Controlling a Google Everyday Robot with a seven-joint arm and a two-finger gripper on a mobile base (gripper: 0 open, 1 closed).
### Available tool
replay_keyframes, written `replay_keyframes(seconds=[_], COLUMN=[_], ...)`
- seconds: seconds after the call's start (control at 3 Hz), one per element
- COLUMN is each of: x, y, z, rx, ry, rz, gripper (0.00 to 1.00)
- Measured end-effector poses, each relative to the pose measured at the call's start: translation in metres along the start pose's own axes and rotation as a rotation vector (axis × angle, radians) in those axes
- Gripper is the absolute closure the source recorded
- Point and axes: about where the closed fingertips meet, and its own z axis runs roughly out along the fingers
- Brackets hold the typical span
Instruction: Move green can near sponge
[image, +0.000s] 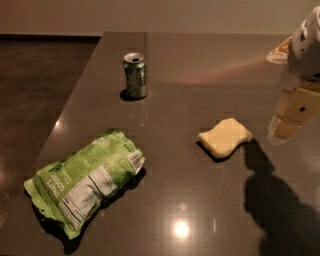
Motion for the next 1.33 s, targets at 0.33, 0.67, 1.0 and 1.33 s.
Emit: replay_keyframes(seconds=[0.33, 0.67, 1.0, 1.33], x=[0.0, -0.011, -0.042, -0.094], y=[0.0, -0.008, -0.024, -0.056], z=[0.0, 0.006, 0.024, 0.057], rx=[0.0, -0.004, -0.026, -0.051], ry=[0.0, -0.025, -0.069, -0.146], rz=[0.0, 0.016, 0.038, 0.084], gripper=[0.0, 0.0, 0.0, 0.0])
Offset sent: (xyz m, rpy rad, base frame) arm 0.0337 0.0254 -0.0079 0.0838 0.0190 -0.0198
